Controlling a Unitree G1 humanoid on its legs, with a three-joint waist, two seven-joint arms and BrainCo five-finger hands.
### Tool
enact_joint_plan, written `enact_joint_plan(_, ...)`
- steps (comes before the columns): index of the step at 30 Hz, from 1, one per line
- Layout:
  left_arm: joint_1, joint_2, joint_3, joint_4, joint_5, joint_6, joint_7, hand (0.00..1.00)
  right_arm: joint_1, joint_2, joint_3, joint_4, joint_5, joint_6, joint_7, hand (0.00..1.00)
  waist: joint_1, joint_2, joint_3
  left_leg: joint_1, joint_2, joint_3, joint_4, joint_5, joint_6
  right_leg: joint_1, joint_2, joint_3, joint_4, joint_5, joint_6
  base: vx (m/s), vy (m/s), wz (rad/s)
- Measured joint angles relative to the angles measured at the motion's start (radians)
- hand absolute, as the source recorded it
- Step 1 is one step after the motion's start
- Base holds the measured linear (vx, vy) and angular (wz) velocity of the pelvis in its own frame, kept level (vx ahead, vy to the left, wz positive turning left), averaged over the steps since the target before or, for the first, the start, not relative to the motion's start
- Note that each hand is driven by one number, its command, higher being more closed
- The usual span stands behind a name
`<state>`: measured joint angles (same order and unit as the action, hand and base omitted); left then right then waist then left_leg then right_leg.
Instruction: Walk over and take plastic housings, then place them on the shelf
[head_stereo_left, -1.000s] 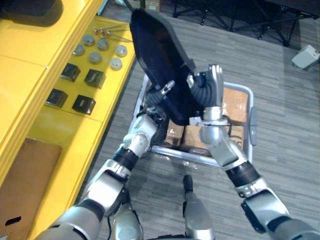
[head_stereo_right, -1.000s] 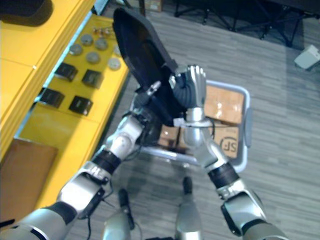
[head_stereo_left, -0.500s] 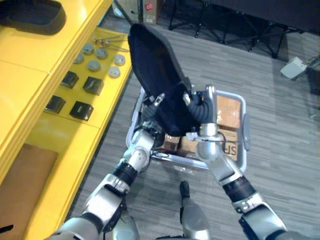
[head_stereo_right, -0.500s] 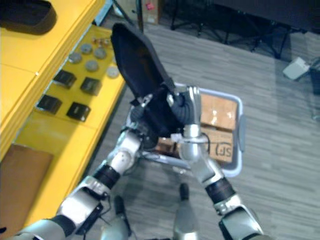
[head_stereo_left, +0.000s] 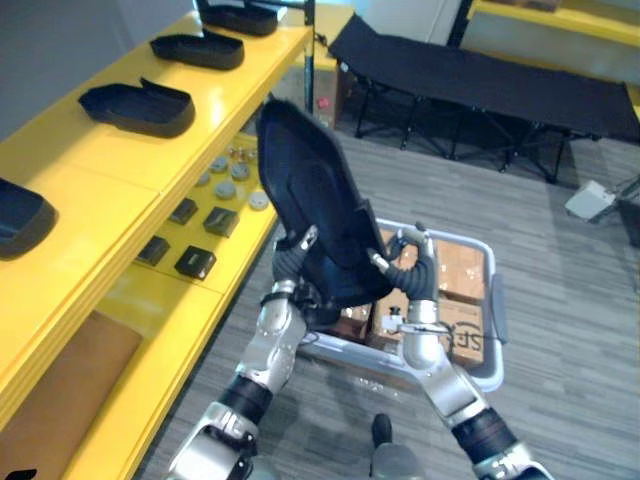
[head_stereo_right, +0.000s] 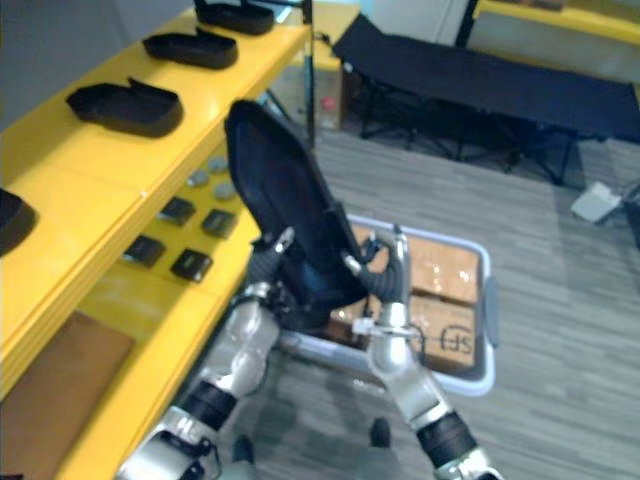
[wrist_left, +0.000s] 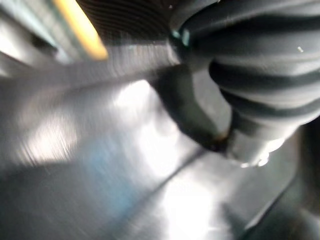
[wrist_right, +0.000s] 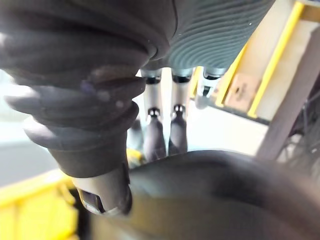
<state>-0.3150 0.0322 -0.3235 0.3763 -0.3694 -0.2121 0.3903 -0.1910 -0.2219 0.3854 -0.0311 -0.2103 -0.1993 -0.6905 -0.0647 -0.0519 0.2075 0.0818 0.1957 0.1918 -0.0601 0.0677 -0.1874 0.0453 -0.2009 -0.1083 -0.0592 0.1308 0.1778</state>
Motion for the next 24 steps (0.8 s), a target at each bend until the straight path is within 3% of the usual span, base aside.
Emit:
enact_joint_plan(2,0.043,0.003,0.031,0.007,0.099,0.011,0.068,1.0,0.0,0.005,-0.047,-0.065,0.107,-0.027,0.03,0.0,0.0,0.002,-0.002,0.024,0.0,0.006,-0.014,0.007,-0.005,0.014,0.002,0.002,0.0,0.0,0.0,-0.01,0.006,-0.06)
enact_joint_plan(5,0.117,0.027,0.089,0.009,0.212,0.041,0.165,1.0,0.004,-0.001,-0.122,-0.168,0.298,-0.155,0.12,0.0,-0.002,0.008,-0.027,0.024,0.001,0.007,-0.017,0.009,-0.007,0.012,0.003,0.002,-0.002,0.0,0.0,0.0,0.003,-0.01)
enact_joint_plan(7,0.147,0.045,0.126,0.009,0.262,0.042,0.211,1.0,0.017,-0.007,-0.136,-0.21,0.417,-0.233,0.207,0.0,0.0,0.01,-0.037,0.024,0.001,0.007,-0.018,0.009,-0.007,0.014,0.003,0.001,-0.003,0.0,0.0,0.0,0.0,0.0)
enact_joint_plan(9,0.175,0.044,0.183,0.009,0.267,0.039,0.244,1.0,0.053,-0.008,-0.153,-0.254,0.589,-0.289,0.365,0.0,0.004,0.01,-0.045,0.032,0.001,0.006,-0.018,0.009,-0.007,0.021,0.003,0.001,-0.003,-0.001,0.0,0.0,0.0,0.0)
enact_joint_plan(12,0.215,0.044,0.237,0.006,0.249,-0.01,0.238,1.0,0.137,-0.008,-0.233,-0.283,0.71,-0.305,0.494,0.0,0.012,0.007,-0.057,0.04,0.001,0.007,-0.019,0.008,-0.008,0.026,0.003,0.0,-0.003,-0.006,-0.001,0.0,0.0,0.0)
enact_joint_plan(15,0.27,0.041,0.283,-0.041,0.246,-0.077,0.232,1.0,0.278,-0.004,-0.356,-0.282,0.803,-0.294,0.608,0.0,0.013,0.009,-0.069,0.04,0.001,0.009,-0.02,0.001,-0.009,0.023,0.003,0.0,-0.004,-0.018,-0.007,0.0,0.0,0.0)
enact_joint_plan(19,0.362,0.037,0.373,-0.181,0.208,-0.158,0.216,1.0,0.441,0.04,-0.492,-0.218,0.848,-0.267,0.649,0.0,-0.008,0.031,-0.085,0.037,0.003,0.016,-0.02,-0.002,-0.014,0.014,0.003,0.001,-0.004,-0.021,-0.008,0.0,0.01,-0.05)
enact_joint_plan(24,0.492,0.025,0.449,-0.384,0.171,-0.205,0.211,1.0,0.525,0.099,-0.543,-0.076,0.909,-0.231,0.7,0.0,-0.005,0.048,-0.099,0.035,0.003,0.018,-0.019,-0.004,-0.014,0.013,0.004,0.0,-0.009,-0.02,-0.012,0.0,0.004,0.0)
